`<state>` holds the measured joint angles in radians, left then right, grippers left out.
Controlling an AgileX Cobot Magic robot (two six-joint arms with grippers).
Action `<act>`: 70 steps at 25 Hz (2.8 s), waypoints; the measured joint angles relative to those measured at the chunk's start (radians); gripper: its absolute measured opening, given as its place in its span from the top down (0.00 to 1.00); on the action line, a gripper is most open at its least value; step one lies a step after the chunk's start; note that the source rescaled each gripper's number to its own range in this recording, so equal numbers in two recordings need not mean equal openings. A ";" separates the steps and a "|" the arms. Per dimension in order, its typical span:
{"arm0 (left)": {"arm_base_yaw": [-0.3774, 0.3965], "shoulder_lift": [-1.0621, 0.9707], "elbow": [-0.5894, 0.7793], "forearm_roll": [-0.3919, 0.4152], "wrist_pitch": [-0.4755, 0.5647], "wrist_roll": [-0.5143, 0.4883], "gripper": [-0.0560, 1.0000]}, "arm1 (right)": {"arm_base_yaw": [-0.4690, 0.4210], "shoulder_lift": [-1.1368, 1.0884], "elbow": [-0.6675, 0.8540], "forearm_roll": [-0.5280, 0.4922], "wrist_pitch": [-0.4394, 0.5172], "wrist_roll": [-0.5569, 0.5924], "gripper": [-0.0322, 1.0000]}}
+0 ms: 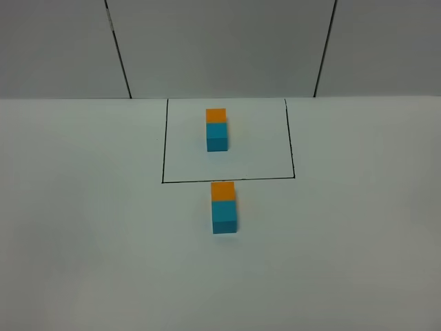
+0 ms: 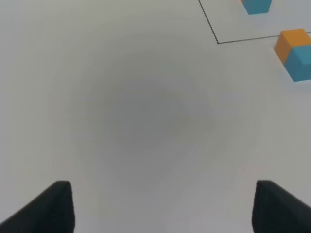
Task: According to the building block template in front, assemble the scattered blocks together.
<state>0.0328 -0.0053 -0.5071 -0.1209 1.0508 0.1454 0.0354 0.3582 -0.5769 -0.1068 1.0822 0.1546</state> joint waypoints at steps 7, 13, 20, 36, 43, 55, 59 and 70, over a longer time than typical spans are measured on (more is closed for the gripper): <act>0.000 0.000 0.000 0.000 0.000 0.000 0.30 | 0.000 -0.222 0.070 0.027 -0.006 -0.010 0.00; 0.000 0.000 0.000 0.000 0.000 0.000 0.30 | 0.000 -0.342 0.078 0.029 -0.005 -0.020 0.00; 0.000 0.000 0.000 0.000 0.000 0.000 0.30 | 0.000 -0.348 0.078 0.031 -0.005 -0.024 0.08; 0.000 0.000 0.000 0.000 0.000 0.000 0.30 | 0.000 -0.348 0.078 0.035 -0.005 -0.027 0.28; 0.000 0.000 0.000 0.000 0.000 0.000 0.30 | 0.000 -0.348 0.078 0.035 -0.005 -0.027 0.28; 0.000 0.000 0.000 0.000 0.000 -0.001 0.30 | -0.016 -0.348 0.078 0.036 -0.005 -0.027 0.28; 0.000 0.000 0.000 0.000 0.000 -0.001 0.30 | -0.031 -0.348 0.078 0.036 -0.005 -0.027 0.29; 0.000 0.000 0.000 0.000 0.000 -0.001 0.30 | -0.031 -0.348 0.078 0.036 -0.005 -0.027 0.29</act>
<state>0.0328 -0.0053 -0.5071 -0.1209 1.0508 0.1444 0.0040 0.0107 -0.4991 -0.0710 1.0772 0.1271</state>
